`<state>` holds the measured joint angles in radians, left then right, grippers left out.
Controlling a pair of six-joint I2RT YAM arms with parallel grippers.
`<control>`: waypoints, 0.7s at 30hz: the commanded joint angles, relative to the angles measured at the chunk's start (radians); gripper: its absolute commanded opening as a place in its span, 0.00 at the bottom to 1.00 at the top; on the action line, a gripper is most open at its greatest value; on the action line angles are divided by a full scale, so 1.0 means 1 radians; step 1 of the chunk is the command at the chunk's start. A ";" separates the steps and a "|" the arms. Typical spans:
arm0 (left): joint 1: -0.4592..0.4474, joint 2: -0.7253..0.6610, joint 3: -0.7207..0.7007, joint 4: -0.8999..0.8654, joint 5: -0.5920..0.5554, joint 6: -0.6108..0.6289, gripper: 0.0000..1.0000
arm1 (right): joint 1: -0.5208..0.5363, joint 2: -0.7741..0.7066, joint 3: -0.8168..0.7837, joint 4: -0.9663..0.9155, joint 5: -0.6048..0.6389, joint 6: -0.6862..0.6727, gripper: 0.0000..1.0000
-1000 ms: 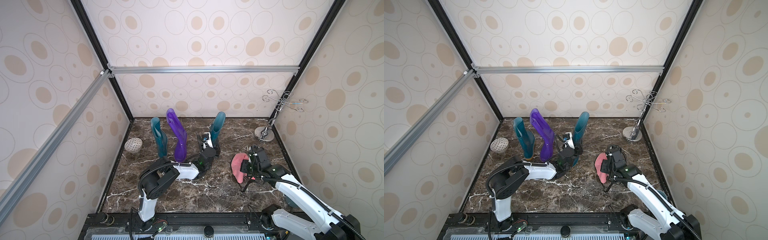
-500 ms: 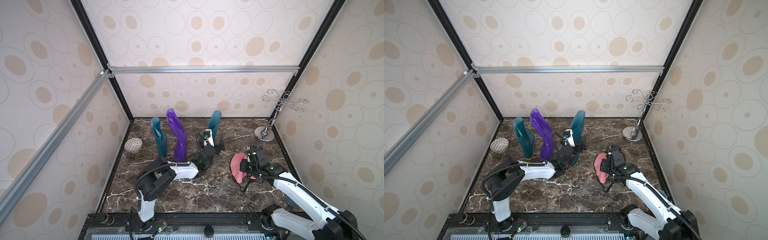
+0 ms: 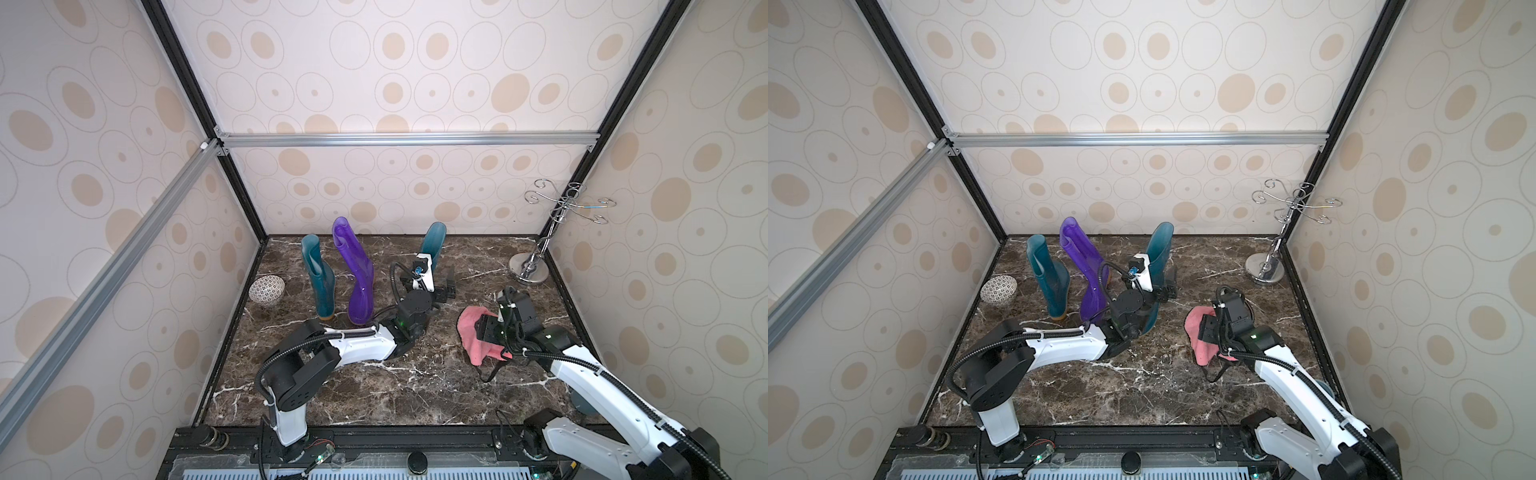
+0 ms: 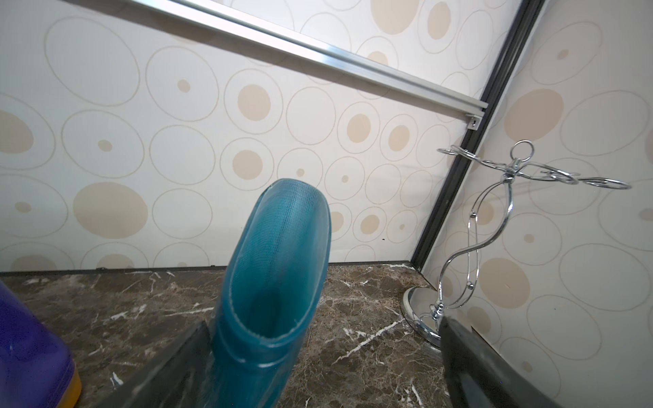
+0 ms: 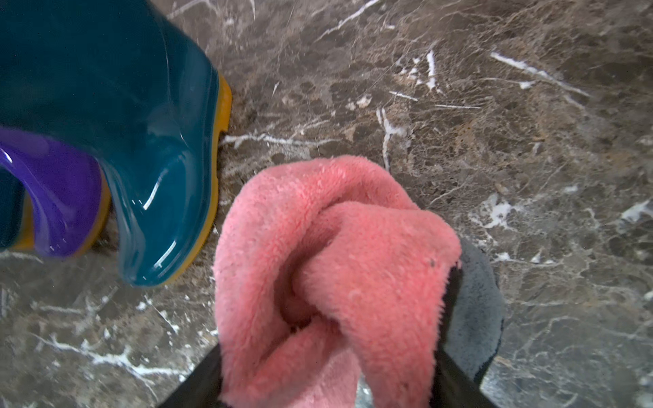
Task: Wipe the rubber boots with a cloth
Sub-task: Adjust the cleaning item.
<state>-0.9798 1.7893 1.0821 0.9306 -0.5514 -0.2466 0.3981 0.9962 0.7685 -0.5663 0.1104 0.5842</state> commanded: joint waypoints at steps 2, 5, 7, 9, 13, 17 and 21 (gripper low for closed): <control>-0.033 -0.060 0.052 0.035 0.007 0.110 1.00 | -0.003 -0.020 0.042 -0.043 0.008 0.011 1.00; -0.039 -0.106 0.060 0.004 0.029 0.128 1.00 | -0.003 -0.033 0.077 -0.100 0.032 0.019 1.00; -0.042 -0.138 0.067 -0.022 0.031 0.137 1.00 | -0.003 -0.040 0.109 -0.149 0.048 0.019 1.00; -0.046 -0.174 0.074 -0.055 0.030 0.142 1.00 | -0.006 -0.041 0.164 -0.238 0.066 0.053 1.00; -0.068 -0.248 0.068 -0.073 0.025 0.207 1.00 | -0.012 -0.025 0.279 -0.388 -0.001 0.063 1.00; -0.078 -0.310 -0.002 -0.041 0.036 0.255 1.00 | -0.024 -0.015 0.403 -0.497 -0.060 0.024 1.00; -0.084 -0.359 -0.050 -0.029 0.042 0.307 1.00 | -0.033 0.050 0.544 -0.615 -0.057 -0.044 1.00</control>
<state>-1.0569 1.4521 1.0588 0.8856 -0.5175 -0.0235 0.3740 1.0199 1.2640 -1.0550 0.0734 0.5774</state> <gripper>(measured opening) 0.999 0.997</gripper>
